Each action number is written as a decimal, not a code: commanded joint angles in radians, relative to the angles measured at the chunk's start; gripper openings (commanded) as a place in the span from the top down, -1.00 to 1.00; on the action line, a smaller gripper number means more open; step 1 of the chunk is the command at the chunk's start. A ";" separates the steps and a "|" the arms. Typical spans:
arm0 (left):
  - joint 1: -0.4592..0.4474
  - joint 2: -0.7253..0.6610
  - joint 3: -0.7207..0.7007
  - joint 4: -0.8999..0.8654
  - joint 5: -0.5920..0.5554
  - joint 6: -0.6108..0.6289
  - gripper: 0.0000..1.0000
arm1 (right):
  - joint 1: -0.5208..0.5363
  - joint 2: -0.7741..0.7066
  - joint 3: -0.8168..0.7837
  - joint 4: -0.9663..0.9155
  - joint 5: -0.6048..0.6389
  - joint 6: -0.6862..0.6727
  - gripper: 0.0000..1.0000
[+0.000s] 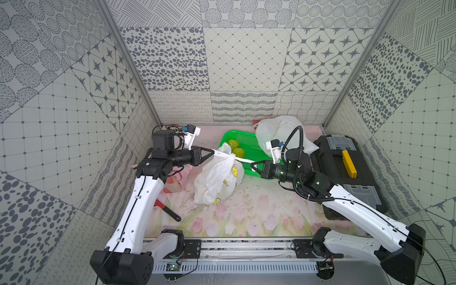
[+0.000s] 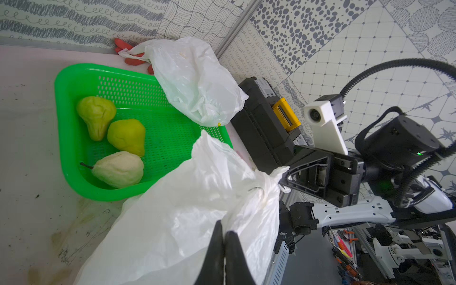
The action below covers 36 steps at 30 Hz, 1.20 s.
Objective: Place the pears into plastic bags & tie knots
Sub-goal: Tie the plastic bag at the center of the board.
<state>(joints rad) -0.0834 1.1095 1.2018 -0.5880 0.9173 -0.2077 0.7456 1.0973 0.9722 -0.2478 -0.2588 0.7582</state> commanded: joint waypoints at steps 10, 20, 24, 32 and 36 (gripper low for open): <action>0.202 -0.099 -0.230 -0.084 -0.263 0.005 1.00 | -0.167 0.029 -0.216 -0.134 0.107 0.041 1.00; 0.170 -0.092 -0.201 0.009 0.002 -0.149 1.00 | -0.137 0.076 -0.141 -0.093 0.027 0.001 1.00; 0.146 -0.123 -0.238 -0.035 0.040 -0.192 0.30 | -0.109 0.095 -0.127 -0.045 0.027 0.024 1.00; 0.116 -0.151 -0.356 0.108 0.037 -0.326 -0.28 | -0.107 0.125 -0.129 -0.007 0.006 0.044 1.00; 0.050 -0.156 -0.323 0.205 0.021 -0.364 -0.30 | -0.106 0.128 -0.128 0.002 0.009 0.051 1.00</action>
<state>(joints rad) 0.0158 0.9611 0.8631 -0.5735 0.9081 -0.4629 0.6346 1.2194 0.8265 -0.2909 -0.2600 0.7879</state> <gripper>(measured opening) 0.643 0.056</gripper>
